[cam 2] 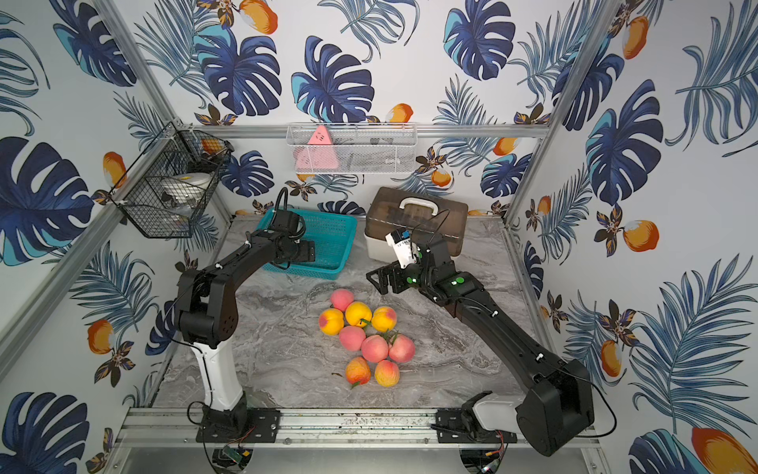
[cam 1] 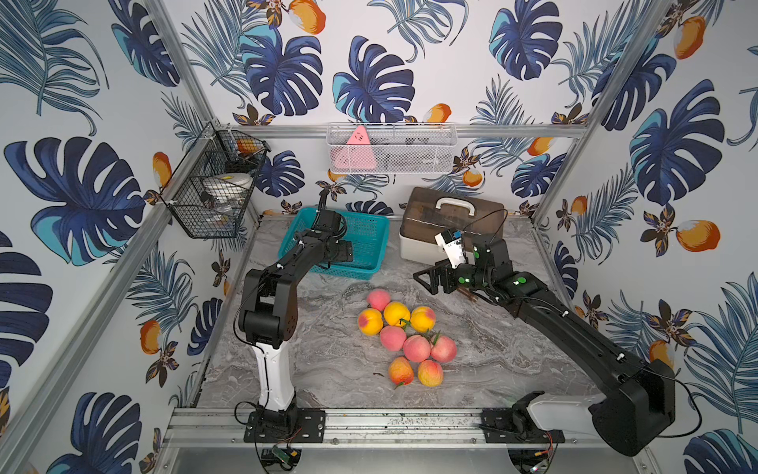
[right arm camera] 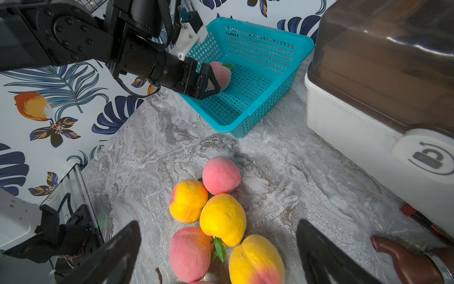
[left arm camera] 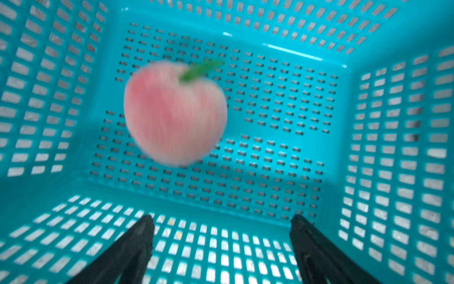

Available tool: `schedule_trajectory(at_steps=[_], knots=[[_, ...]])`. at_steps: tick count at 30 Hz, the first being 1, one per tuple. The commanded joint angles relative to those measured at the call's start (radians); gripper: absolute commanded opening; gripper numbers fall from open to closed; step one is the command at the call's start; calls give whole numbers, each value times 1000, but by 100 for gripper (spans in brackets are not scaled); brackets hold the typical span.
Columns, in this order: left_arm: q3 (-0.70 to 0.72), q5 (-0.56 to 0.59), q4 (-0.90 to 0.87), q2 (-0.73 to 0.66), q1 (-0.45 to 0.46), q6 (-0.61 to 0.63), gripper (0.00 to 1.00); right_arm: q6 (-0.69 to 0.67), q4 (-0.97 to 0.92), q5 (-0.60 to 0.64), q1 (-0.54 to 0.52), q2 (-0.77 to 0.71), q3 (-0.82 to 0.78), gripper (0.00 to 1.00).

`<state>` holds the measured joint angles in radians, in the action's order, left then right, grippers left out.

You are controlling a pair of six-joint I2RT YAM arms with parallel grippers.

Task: Put the peaches into the basket
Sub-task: Place the peach in the basket, then adjust the basket at the center of the board.

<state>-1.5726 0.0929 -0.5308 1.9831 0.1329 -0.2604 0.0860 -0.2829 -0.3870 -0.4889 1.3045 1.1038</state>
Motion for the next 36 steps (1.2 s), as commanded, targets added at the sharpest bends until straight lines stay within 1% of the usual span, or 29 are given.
schedule_trajectory(at_steps=[1, 11, 14, 18, 22, 25, 32, 36], knots=[[34, 16, 6, -36, -3, -6, 90, 1, 11, -18, 1, -14, -9, 100], [138, 2, 11, -114, 6, -16, 90, 15, 22, -26, 2, -59, -42, 100], [164, 30, 5, -139, 26, -4, 90, 15, 18, -27, 2, -71, -50, 100], [207, 17, 7, -168, 42, -16, 90, 12, 12, -27, 3, -86, -57, 100], [226, 22, -13, -192, 84, -12, 90, 22, 18, -30, 2, -100, -71, 100], [239, 14, -26, -216, 109, -23, 90, 33, 11, -8, 2, -105, -81, 100], [250, 26, -76, -340, 142, -30, 91, 47, 11, 31, 2, -156, -123, 100], [266, 25, -105, -426, 175, -29, 91, 35, -39, 33, 2, -159, -128, 100]])
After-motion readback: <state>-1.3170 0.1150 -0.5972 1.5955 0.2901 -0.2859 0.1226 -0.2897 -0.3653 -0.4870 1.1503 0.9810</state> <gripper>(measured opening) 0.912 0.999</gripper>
